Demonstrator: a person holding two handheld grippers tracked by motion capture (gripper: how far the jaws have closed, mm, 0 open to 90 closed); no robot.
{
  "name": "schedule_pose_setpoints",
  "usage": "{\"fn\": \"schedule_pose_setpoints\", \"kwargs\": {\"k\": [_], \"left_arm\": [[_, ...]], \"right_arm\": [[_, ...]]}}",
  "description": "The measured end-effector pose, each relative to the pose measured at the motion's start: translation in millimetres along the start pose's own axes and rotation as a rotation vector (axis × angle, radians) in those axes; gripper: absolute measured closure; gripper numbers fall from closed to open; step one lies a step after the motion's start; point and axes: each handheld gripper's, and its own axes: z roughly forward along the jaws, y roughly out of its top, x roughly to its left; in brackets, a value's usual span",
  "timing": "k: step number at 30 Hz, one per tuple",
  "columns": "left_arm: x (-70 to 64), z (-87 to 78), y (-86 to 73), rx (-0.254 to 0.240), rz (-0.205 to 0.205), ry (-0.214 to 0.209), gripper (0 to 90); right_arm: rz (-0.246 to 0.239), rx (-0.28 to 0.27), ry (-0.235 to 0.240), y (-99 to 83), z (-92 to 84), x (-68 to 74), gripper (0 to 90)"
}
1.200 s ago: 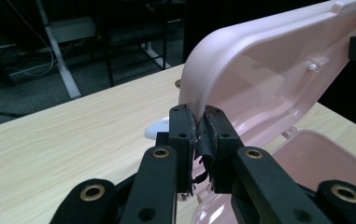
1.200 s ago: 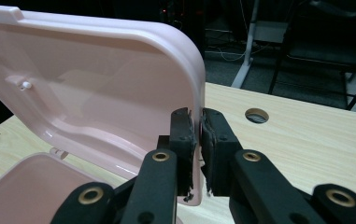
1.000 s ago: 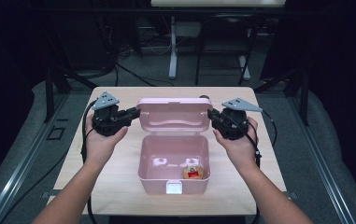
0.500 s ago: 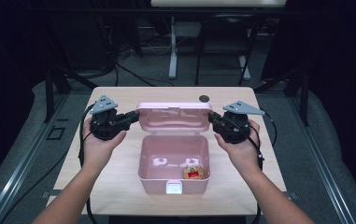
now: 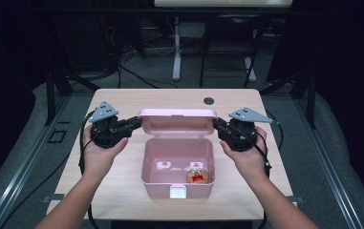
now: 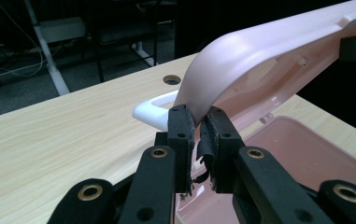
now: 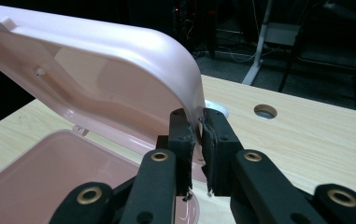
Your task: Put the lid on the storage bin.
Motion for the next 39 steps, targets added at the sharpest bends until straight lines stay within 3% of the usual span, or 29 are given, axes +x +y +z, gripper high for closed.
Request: {"fn": "schedule_pose_setpoints", "kwargs": {"k": [14,39], "left_arm": [[-4.4,-3.9,-2.5,-0.011,0.017,0.000,81.7],[-10.9,-19.8,-13.9,-0.012,0.015,-0.043,80.4]], "right_arm": [[-0.006,-0.004,0.003,-5.6,-6.0,2.9,81.9],[-0.016,-0.004,0.030,-18.8,-17.7,7.3,80.9]]}}
